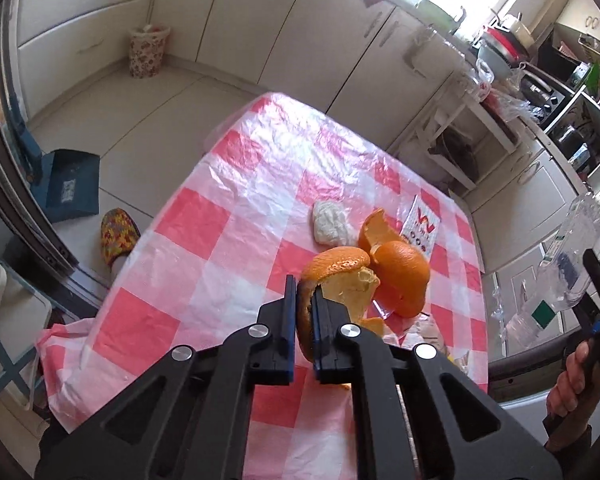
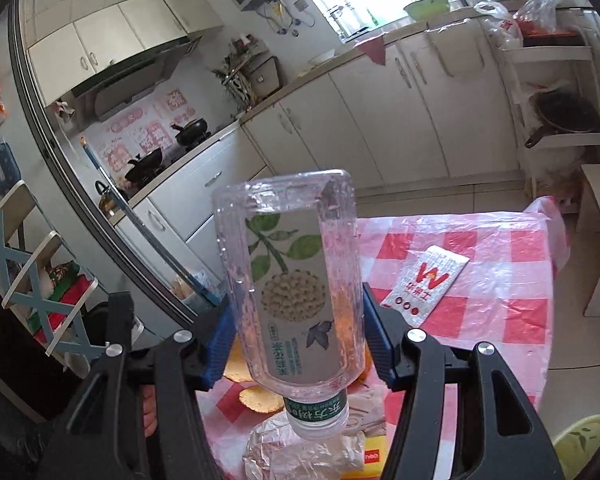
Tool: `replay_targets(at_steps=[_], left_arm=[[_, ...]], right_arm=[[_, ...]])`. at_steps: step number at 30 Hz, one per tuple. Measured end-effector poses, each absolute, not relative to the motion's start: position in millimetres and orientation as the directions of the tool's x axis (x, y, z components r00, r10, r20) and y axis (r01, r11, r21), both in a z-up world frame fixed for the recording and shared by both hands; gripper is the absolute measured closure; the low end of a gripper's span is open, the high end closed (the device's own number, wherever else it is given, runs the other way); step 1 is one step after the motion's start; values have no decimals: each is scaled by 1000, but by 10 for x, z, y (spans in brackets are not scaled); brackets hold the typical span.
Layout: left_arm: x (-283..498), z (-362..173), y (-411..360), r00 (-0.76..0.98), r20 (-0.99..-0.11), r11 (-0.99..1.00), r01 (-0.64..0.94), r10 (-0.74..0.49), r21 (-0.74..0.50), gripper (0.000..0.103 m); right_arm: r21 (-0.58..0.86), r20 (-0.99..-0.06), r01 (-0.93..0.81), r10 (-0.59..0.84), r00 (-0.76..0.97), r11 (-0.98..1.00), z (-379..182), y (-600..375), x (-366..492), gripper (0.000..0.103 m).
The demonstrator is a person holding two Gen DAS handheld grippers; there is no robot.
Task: Collect trash
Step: 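Grasp the orange peel with the left tool while the right tool lifts the bottle, then carry peel and bottle over the yellow bin and open both tools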
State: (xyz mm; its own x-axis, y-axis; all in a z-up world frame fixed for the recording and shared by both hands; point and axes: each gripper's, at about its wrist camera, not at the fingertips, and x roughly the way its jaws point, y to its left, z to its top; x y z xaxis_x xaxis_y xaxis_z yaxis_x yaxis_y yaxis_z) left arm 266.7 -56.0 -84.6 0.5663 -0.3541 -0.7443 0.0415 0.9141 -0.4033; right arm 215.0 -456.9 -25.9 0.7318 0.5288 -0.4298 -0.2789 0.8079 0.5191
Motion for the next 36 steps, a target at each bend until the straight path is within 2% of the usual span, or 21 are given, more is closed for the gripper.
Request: replay_targets(at_steps=[5,10,14,20,22,25,31,33,34,36], left_arm=[[2411,-286,-656,634,-666,903,128,-392,-409,97],[2198,74,-1239,620,-606,861,276,-499,-427,97],[2014,146,-1920,550,-588,805,395,-594,-444,97],[1802,-31,-2948,432,-610,739,497,-665,-454,97],[1762,-170,-3302,390,-637,730,520,-665,-444,97],[1702,-446,-3740,338,-689,730,546,-641,-411,97],[1616,-1162,-4694,214,-800,733,578,-561,-360,96],[1596,-1418,-5064,131,-841,712,608,-525,-350,81],[1581,-1517,-5203,112,-856,708,621,-505,-337,78],[1565,-1624,-5339,135,-880,729,624,-455,-281,57]], right_arm=[[468,-451,-129,362,816,874,-244,-5073,1755,46],[404,-539,105,143,830,909,-503,-5677,1348,46],[364,-642,270,31,766,891,-888,-6086,1158,46],[283,-830,467,-30,557,838,-1505,-6520,1158,45],[272,-858,540,-54,511,797,-1596,-6657,1094,39],[335,-828,594,-72,556,731,-1471,-6829,972,36],[415,-636,535,-187,749,736,-768,-6777,777,27],[421,-571,508,-216,792,751,-577,-6742,741,24],[416,-548,499,-229,805,760,-520,-6728,733,24],[387,-525,502,-263,810,774,-456,-6701,760,24]])
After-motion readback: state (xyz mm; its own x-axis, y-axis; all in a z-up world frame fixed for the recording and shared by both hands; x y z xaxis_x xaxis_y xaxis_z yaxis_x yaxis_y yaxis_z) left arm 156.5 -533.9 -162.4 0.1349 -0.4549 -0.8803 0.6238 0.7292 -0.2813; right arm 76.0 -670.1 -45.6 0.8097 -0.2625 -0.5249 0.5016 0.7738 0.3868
